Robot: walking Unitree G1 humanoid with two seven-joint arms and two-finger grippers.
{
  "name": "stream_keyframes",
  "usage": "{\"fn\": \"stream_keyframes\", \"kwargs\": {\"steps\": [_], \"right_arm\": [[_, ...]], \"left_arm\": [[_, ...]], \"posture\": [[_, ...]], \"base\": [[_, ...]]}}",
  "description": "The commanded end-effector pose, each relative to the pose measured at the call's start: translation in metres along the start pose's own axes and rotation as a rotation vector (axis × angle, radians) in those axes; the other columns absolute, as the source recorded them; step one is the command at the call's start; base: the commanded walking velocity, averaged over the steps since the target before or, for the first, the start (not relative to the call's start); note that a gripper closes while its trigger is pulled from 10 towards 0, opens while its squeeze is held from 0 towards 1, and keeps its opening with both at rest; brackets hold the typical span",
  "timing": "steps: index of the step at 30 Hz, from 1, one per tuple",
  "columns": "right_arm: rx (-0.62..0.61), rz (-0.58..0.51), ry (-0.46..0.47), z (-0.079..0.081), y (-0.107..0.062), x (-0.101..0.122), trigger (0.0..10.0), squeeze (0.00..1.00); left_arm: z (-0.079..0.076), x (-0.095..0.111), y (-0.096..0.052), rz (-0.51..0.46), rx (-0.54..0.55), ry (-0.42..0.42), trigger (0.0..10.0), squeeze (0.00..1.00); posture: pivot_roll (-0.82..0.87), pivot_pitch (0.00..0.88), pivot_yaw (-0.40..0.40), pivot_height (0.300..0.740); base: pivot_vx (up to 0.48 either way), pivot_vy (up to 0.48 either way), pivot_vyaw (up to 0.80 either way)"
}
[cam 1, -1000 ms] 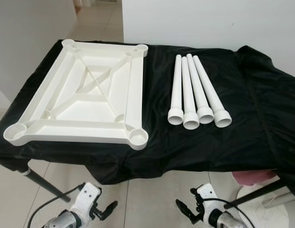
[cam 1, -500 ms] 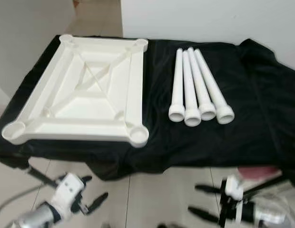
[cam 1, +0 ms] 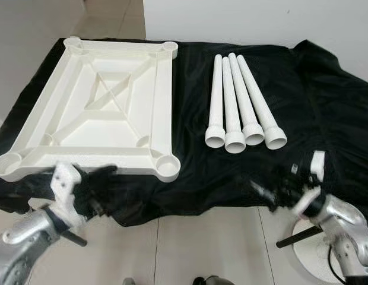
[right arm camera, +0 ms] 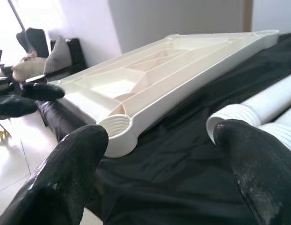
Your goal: Building children table
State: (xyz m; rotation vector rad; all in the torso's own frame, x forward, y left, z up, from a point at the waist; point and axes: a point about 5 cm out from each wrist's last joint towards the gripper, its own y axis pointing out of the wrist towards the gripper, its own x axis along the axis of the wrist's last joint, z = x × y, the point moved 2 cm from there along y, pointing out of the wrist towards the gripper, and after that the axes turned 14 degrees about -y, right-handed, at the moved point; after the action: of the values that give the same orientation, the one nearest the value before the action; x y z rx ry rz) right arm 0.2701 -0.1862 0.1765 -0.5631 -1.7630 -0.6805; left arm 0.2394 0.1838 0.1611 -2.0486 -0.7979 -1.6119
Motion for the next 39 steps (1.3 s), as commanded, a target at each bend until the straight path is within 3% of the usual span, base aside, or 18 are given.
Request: {"fn": "stream_keyframes", "kwargs": {"steps": [1, 4, 9, 12, 14, 17, 20, 21, 24, 27, 31, 33, 39], "right_arm": [[-0.104, 0.011, 0.019, -0.012, 0.002, -0.004, 10.0, 0.0], [-0.228, -0.042, 0.032, -0.023, 0.01, 0.002, 10.0, 0.0], [-0.292, -0.081, 0.041, -0.029, 0.016, 0.007, 10.0, 0.0], [-0.323, -0.09, 0.032, -0.028, 0.023, 0.008, 10.0, 0.0], [-0.369, -0.089, 0.014, -0.032, 0.026, 0.007, 10.0, 0.0], [-0.462, -0.051, -0.035, -0.041, 0.029, 0.004, 10.0, 0.0], [-0.516, 0.036, -0.059, -0.048, 0.031, -0.009, 10.0, 0.0], [-0.516, 0.036, -0.059, -0.048, 0.031, -0.009, 10.0, 0.0], [-0.578, 0.094, -0.141, -0.055, 0.035, -0.014, 10.0, 0.0], [-0.658, 0.1, -0.169, -0.065, 0.035, -0.012, 10.0, 0.0], [-0.827, 0.124, -0.169, -0.084, 0.029, -0.014, 10.0, 0.0], [-0.887, 0.144, -0.172, -0.092, 0.027, -0.017, 10.0, 0.0], [-0.953, 0.19, -0.131, -0.104, 0.027, -0.029, 10.0, 0.0]], "left_arm": [[-0.016, -0.003, 0.006, 0.039, -0.207, 0.014, 10.0, 0.0], [-0.014, -0.001, 0.02, 0.014, -0.124, 0.006, 10.0, 0.0], [-0.011, -0.004, 0.036, 0.051, -0.041, -0.059, 10.0, 0.0], [-0.025, 0.0, 0.048, -0.009, -0.082, -0.072, 10.0, 0.0], [-0.026, 0.003, 0.057, -0.044, -0.069, -0.077, 10.0, 0.0], [-0.016, 0.004, 0.067, -0.033, 0.004, -0.073, 10.0, 0.0], [0.01, 0.018, 0.079, -0.112, 0.172, -0.031, 10.0, 0.0], [0.01, 0.018, 0.079, -0.112, 0.172, -0.031, 10.0, 0.0], [0.035, 0.027, 0.089, -0.146, 0.335, 0.011, 10.0, 0.0], [0.041, 0.031, 0.094, -0.154, 0.388, 0.058, 10.0, 0.0], [0.026, 0.045, 0.104, -0.23, 0.338, 0.063, 10.0, 0.0], [0.018, 0.047, 0.11, -0.223, 0.305, 0.105, 10.0, 0.0], [-0.003, 0.042, 0.123, -0.228, 0.209, 0.107, 10.0, 0.0]], "posture": [[0.0, 0.084, -0.034, 0.74], [0.0, 0.073, -0.038, 0.74], [0.0, 0.068, -0.037, 0.74], [0.0, 0.06, -0.038, 0.74], [0.0, 0.06, -0.039, 0.74], [0.0, 0.057, -0.042, 0.74], [0.0, 0.052, -0.049, 0.74], [0.0, 0.052, -0.049, 0.74], [0.0, 0.047, -0.051, 0.74], [-0.01, 0.041, -0.05, 0.74], [-0.02, 0.035, -0.049, 0.74], [-0.02, 0.034, -0.048, 0.74], [-0.02, 0.032, -0.047, 0.74]], "base": [[0.0, 0.0, 0.0], [0.0, 0.0, 0.0], [0.0, 0.0, 0.0], [0.0, 0.0, 0.0], [0.0, 0.0, 0.0], [0.0, 0.0, 0.0], [0.0, 0.0, 0.0], [0.0, 0.0, 0.0], [0.0, 0.0, 0.0], [0.0, 0.0, 0.0], [0.0, 0.0, 0.0], [0.0, 0.0, 0.0], [0.0, 0.0, 0.0]]}}
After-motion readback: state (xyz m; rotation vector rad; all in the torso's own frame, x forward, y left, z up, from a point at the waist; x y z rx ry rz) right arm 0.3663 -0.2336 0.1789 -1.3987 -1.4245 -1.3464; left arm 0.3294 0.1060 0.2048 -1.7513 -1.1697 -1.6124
